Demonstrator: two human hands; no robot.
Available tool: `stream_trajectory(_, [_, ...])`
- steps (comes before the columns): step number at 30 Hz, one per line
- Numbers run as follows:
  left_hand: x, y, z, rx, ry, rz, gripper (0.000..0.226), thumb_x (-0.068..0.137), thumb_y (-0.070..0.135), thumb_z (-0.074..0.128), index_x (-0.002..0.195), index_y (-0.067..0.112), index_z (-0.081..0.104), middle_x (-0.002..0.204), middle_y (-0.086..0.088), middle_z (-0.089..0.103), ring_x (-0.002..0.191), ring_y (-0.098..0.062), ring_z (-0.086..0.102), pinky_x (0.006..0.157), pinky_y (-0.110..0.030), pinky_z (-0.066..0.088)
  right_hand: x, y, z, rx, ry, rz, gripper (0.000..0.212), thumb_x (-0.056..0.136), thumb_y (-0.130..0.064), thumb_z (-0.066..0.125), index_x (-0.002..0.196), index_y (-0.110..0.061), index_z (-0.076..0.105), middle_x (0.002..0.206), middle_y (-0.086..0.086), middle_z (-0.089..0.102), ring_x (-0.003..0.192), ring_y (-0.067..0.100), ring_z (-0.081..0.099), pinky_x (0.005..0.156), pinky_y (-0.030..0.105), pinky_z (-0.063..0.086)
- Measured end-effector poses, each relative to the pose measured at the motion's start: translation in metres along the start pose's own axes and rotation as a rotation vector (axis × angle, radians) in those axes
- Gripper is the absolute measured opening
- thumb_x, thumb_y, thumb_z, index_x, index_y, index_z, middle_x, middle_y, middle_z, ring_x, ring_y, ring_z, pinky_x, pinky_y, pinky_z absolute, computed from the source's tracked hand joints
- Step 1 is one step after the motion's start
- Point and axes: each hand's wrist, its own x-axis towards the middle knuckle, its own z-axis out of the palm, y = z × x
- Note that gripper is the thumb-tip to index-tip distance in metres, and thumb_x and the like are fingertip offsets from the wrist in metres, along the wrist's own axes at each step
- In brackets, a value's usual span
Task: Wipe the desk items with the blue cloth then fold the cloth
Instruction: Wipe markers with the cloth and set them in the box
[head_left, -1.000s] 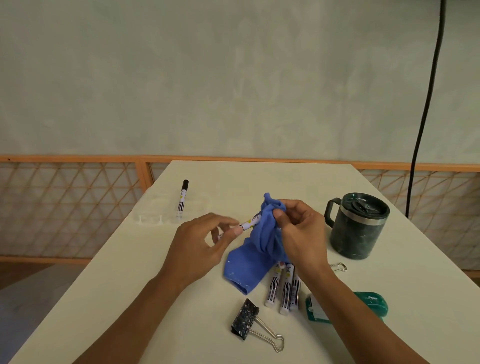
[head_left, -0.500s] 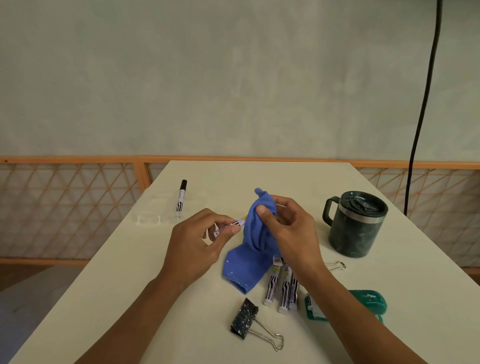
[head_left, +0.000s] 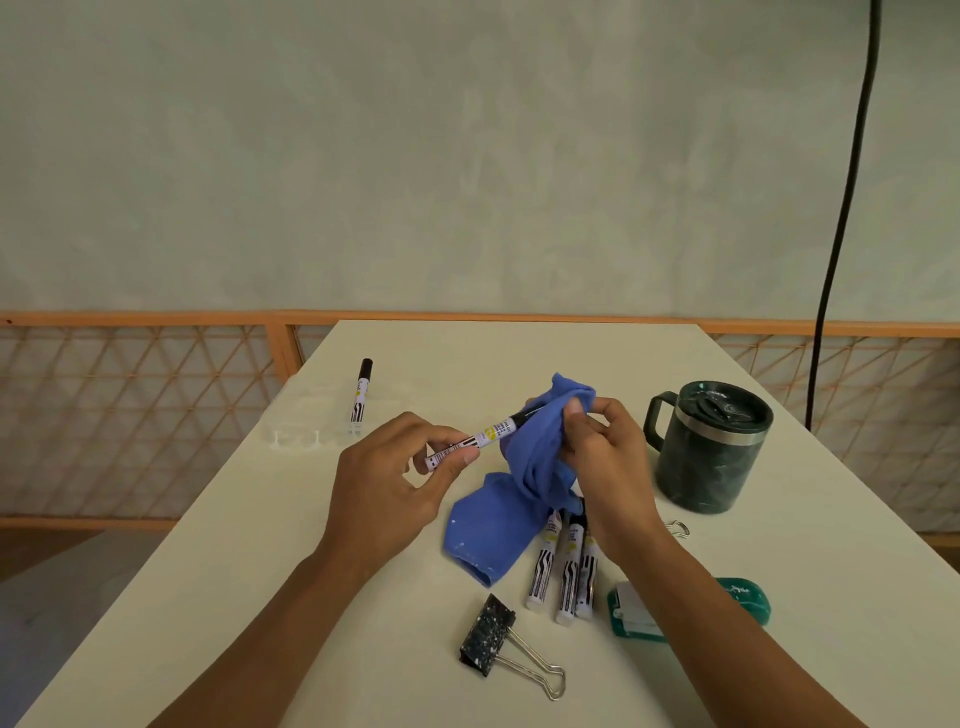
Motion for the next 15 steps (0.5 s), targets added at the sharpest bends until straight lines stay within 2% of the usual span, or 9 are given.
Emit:
stream_trajectory(3, [-0.001, -0.002, -0.003, 0.042, 0.025, 0.011, 0.012, 0.096, 0.041, 0.081, 0.102, 0.031, 0.08, 0.09, 0.019, 0.067, 0.072, -0.013, 0.059, 0.062, -0.031, 0.047, -0.002, -0.004, 0.002, -0.002, -0.115, -0.047, 0.019, 0.104, -0.033, 0.066, 0.116, -0.017, 0.066, 0.093, -0.001, 0.081, 0.091, 0.018, 0.078, 0.087, 0.041, 0.061])
stream_trajectory(6, [-0.001, -0.001, -0.002, 0.086, 0.026, 0.051, 0.012, 0.095, 0.039, 0.084, 0.102, 0.03, 0.08, 0.092, 0.02, 0.067, 0.072, -0.009, 0.056, 0.064, -0.022, 0.045, -0.003, 0.0, 0.005, -0.128, -0.156, -0.127, 0.03, 0.095, -0.029, 0.08, 0.121, -0.023, 0.066, 0.108, -0.007, 0.081, 0.101, 0.008, 0.077, 0.089, 0.03, 0.063])
stream_trajectory(8, [-0.001, -0.001, -0.001, 0.091, 0.01, 0.079, 0.013, 0.095, 0.037, 0.085, 0.103, 0.029, 0.08, 0.094, 0.019, 0.068, 0.072, -0.006, 0.054, 0.066, -0.018, 0.043, 0.0, 0.003, 0.004, -0.219, -0.115, -0.159, 0.029, 0.092, -0.027, 0.084, 0.117, -0.024, 0.07, 0.107, -0.01, 0.08, 0.099, 0.005, 0.076, 0.088, 0.028, 0.063])
stream_trajectory(11, [-0.003, 0.0, 0.002, 0.063, -0.018, 0.08, 0.014, 0.094, 0.038, 0.086, 0.103, 0.031, 0.08, 0.091, 0.02, 0.065, 0.071, -0.007, 0.054, 0.066, -0.016, 0.037, 0.004, 0.006, 0.0, -0.342, -0.027, -0.212, 0.012, 0.098, -0.017, 0.076, 0.105, -0.026, 0.072, 0.094, -0.011, 0.079, 0.09, 0.004, 0.075, 0.084, 0.031, 0.063])
stream_trajectory(15, [-0.002, 0.005, 0.005, 0.031, -0.031, 0.071, 0.015, 0.094, 0.044, 0.083, 0.104, 0.033, 0.079, 0.091, 0.021, 0.064, 0.071, -0.01, 0.055, 0.066, -0.017, 0.039, 0.005, 0.002, -0.001, -0.387, 0.041, -0.255, 0.009, 0.105, -0.02, 0.066, 0.104, -0.027, 0.072, 0.087, -0.011, 0.077, 0.082, 0.004, 0.072, 0.071, 0.027, 0.061])
